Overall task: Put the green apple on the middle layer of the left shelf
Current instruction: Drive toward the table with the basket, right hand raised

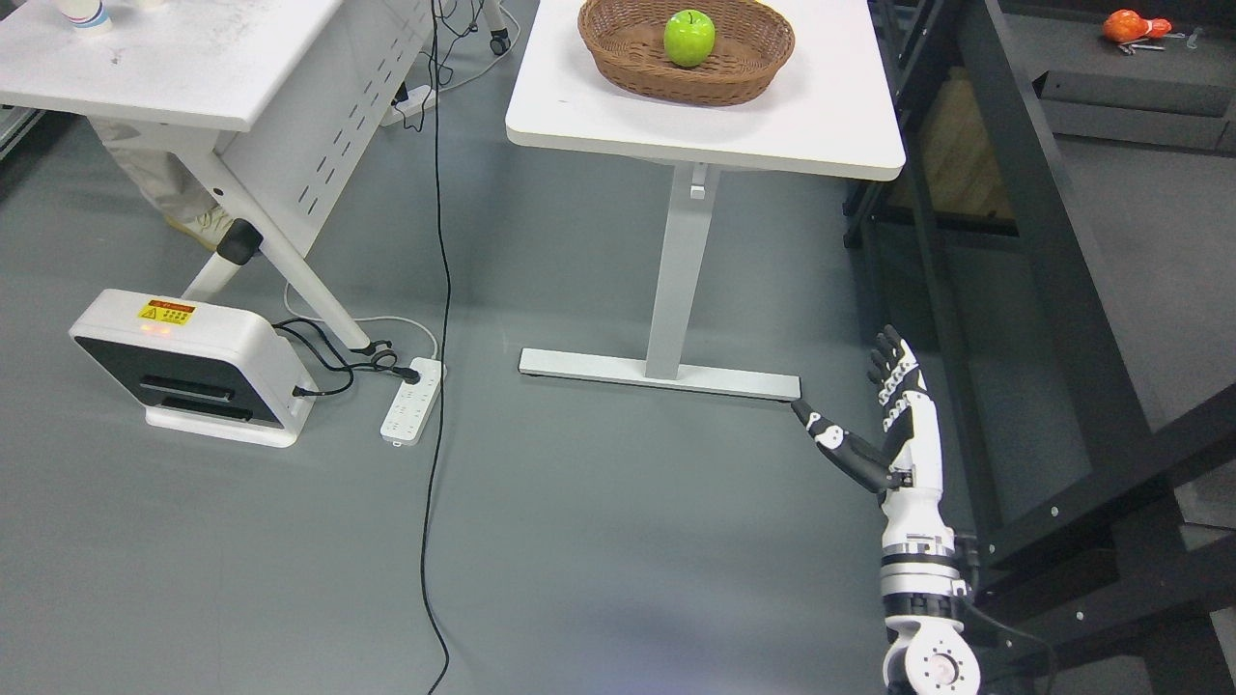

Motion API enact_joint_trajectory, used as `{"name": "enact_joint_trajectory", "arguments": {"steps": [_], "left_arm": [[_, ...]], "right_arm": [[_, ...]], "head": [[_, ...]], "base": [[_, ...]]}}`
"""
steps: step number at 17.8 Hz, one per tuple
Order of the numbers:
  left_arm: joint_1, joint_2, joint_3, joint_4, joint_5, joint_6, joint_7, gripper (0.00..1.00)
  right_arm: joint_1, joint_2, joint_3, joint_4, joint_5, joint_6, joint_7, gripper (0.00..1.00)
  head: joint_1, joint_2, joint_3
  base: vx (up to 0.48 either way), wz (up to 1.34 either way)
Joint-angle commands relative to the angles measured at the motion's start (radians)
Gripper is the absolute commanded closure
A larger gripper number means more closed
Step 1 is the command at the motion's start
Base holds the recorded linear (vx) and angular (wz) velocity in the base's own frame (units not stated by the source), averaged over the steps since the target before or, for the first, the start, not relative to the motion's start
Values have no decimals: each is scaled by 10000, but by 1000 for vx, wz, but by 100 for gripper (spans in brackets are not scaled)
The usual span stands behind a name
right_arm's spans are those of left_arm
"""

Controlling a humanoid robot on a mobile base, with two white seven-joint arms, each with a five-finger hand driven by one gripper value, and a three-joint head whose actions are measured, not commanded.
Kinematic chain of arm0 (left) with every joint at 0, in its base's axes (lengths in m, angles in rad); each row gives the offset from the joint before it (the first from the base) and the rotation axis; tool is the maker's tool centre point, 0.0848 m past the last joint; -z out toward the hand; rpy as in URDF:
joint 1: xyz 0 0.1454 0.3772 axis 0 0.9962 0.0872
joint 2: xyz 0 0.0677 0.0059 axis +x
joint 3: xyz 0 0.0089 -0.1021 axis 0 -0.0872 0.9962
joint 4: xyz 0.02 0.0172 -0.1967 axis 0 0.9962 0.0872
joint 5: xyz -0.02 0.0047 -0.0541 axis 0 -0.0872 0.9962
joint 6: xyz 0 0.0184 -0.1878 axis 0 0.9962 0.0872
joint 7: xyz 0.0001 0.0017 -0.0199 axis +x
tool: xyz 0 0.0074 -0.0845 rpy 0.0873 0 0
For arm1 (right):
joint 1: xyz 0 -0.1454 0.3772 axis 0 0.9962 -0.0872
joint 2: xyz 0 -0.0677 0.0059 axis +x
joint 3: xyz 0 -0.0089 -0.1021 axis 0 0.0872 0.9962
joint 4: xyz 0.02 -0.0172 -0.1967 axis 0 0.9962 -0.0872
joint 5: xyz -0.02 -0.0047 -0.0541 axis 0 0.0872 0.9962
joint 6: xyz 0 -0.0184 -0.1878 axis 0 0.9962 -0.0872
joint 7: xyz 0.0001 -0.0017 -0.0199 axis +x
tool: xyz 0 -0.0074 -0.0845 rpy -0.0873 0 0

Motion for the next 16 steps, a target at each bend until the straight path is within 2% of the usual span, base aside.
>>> {"name": "enact_joint_trajectory", "arguments": {"steps": [1, 11, 12, 16], "left_arm": [[-14, 175, 0, 0, 0, 22, 8, 0], [1, 175, 0, 0, 0, 22, 8, 0], [1, 175, 0, 0, 0, 7, 8, 0], [1, 175, 0, 0, 0, 7, 8, 0]], "right_arm": [[0, -175, -5, 0, 0, 0, -8, 0], [-61, -175, -82, 31, 198, 0, -54, 0], [-167, -175, -128, 46, 883, 15, -100, 0], [-566, -397, -297, 16, 6229, 76, -772, 2]], "head": [[0, 0, 0], [0, 0, 0], [0, 0, 0], [0, 0, 0]], "base": [[0, 0], [0, 0], [0, 0], [0, 0]]}}
